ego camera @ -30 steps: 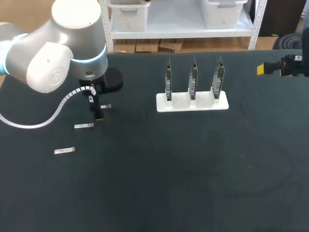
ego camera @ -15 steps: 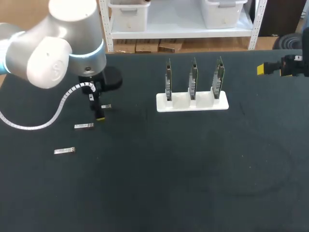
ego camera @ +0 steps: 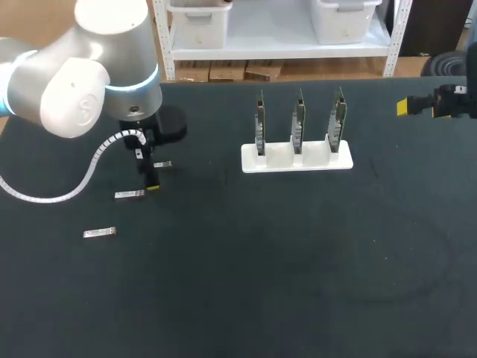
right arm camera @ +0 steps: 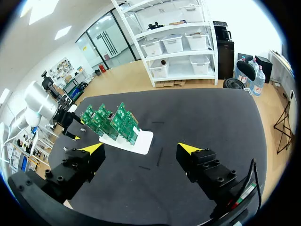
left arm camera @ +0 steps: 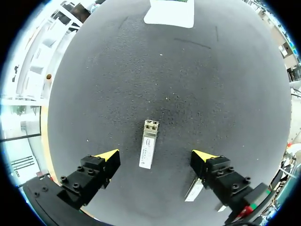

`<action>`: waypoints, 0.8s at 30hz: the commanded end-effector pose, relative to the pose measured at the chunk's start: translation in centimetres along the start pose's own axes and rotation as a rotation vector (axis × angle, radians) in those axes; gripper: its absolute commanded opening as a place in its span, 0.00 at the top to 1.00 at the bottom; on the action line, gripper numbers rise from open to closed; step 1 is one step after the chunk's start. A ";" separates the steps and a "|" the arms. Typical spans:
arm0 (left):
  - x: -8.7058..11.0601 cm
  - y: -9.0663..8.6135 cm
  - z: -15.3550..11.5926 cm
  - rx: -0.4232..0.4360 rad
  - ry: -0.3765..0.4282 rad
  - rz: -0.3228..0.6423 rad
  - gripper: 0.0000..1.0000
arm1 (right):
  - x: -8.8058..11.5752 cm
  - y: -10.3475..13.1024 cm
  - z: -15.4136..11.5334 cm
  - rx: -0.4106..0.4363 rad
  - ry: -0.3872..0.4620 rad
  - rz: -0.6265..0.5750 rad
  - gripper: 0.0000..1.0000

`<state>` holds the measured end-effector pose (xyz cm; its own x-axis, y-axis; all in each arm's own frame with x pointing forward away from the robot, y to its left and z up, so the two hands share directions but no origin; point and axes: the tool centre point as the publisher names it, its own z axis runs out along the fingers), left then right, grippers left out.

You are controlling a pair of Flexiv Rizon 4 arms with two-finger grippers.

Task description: Pick up the optical module with the left hand, and insert it into the network port with the right hand.

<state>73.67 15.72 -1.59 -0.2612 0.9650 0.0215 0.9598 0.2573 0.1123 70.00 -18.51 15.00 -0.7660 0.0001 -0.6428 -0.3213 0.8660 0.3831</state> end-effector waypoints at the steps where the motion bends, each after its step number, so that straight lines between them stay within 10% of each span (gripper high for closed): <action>1: 0.2 0.6 0.4 0.006 0.000 -0.002 0.00 | 0.0 0.0 0.0 0.000 0.000 0.000 0.00; 24: -0.1 0.5 1.4 0.007 0.023 0.015 0.00 | 0.0 0.0 0.0 0.000 0.000 0.000 0.00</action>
<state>74.12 16.03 -1.98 -0.2522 0.9669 0.0379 0.9628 0.2467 0.1105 70.00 -18.50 15.00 -0.7660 0.0001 -0.6428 -0.3213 0.8660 0.3831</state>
